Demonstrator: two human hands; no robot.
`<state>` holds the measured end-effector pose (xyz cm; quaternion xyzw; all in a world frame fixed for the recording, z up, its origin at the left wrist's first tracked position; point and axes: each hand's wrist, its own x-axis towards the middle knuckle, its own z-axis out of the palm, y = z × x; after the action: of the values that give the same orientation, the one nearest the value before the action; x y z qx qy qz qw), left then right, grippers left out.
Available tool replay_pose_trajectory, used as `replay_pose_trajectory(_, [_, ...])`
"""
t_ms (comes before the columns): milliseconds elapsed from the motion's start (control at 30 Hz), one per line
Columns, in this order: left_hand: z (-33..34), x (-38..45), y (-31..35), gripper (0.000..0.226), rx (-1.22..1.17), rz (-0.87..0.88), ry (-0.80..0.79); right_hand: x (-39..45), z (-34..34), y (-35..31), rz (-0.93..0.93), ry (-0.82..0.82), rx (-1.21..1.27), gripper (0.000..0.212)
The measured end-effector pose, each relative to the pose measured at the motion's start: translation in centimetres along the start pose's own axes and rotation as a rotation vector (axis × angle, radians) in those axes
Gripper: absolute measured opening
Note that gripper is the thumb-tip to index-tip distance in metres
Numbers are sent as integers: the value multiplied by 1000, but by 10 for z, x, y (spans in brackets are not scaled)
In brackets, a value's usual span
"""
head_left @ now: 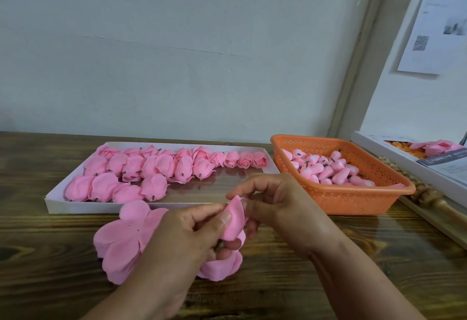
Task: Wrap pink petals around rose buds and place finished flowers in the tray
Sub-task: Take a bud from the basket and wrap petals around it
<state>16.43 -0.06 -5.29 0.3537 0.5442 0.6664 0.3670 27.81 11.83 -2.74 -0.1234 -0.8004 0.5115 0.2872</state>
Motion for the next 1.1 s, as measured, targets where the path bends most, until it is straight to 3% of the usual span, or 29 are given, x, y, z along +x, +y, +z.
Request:
replay_pose_trajectory(100, [-5, 1, -1, 34, -73, -97, -100, 1, 2, 0, -6, 9, 17, 27])
replay_pose_trajectory(200, [-6, 1, 4, 32, -162, -148, -159, -1, 8, 3, 4, 58, 267, 28])
replay_pose_trajectory(333, [-7, 2, 7, 26, -317, -193, -107, -12, 18, 10, 25, 337, 663, 28])
replay_pose_trajectory(400, [-6, 1, 7, 25, -370, -218, -96, -22, 25, 14, 10, 520, 590, 16])
replay_pose_trajectory(467, [-4, 1, 7, 28, -398, -216, -81, -32, 36, 18, -78, 649, 335, 14])
replay_pose_trajectory(567, [2, -1, 6, 27, -403, -160, -62, -39, 55, 16, -331, 683, -100, 19])
replay_pose_trajectory(633, [5, -3, 6, 27, -396, -132, -66, -39, 60, 15, -422, 682, -249, 19])
replay_pose_trajectory(767, [6, -5, 4, 32, -367, -99, -70, -36, 58, 11, -435, 713, -293, 12])
replay_pose_trajectory(833, [6, -5, 2, 35, -337, -87, -70, -36, 56, 10, -399, 721, -281, 20])
replay_pose_trajectory(1100, [4, -6, 1, 34, -305, -106, -81, -33, 48, 4, -124, 616, 73, 21])
